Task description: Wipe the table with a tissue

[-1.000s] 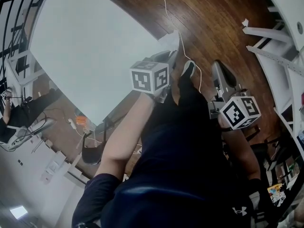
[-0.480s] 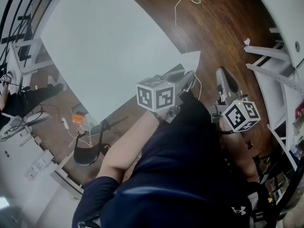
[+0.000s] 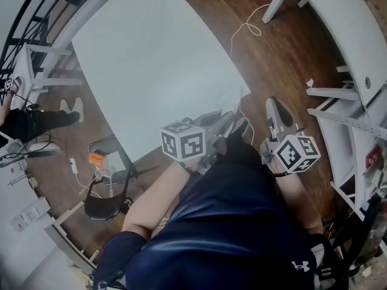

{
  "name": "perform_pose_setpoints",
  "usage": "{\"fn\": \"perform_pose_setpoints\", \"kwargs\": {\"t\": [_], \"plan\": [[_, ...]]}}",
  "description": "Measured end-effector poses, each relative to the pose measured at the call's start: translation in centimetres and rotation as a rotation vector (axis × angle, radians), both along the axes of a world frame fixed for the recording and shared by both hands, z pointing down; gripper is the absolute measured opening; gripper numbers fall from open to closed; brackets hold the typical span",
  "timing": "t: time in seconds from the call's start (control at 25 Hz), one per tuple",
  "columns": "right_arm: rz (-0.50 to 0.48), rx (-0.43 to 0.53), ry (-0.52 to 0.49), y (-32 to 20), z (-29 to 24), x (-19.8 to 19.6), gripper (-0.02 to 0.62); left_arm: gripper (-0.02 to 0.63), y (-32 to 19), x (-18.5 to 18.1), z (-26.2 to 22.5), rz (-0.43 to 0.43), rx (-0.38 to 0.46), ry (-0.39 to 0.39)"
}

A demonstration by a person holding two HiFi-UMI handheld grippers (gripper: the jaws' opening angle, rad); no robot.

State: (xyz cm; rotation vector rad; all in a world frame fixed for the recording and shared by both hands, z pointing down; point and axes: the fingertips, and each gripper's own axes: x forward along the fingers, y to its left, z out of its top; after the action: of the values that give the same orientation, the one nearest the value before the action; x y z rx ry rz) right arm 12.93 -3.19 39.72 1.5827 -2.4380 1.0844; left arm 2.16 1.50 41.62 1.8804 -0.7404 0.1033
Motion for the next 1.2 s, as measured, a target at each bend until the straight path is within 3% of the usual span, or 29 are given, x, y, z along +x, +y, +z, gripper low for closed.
{"fn": "perform_pose_setpoints", "kwargs": {"t": [0.56, 0.8, 1.2], "plan": [[-0.269, 0.163, 0.078, -0.9, -5.1, -13.4, 0.014, 0.006, -0.1, -12.2, -4.6, -0.237, 0.142, 0.054], [-0.341, 0.189, 0.097, -1.3, -5.9, -18.8, 0.014, 0.006, 0.8, -19.2, -4.8, -0.356, 0.185, 0.024], [-0.510, 0.307, 0.112, -2.4, -7.8, -23.3, 0.012, 0.006, 0.5, -22.4, -6.5, -0.494, 0.261, -0.035]]}}
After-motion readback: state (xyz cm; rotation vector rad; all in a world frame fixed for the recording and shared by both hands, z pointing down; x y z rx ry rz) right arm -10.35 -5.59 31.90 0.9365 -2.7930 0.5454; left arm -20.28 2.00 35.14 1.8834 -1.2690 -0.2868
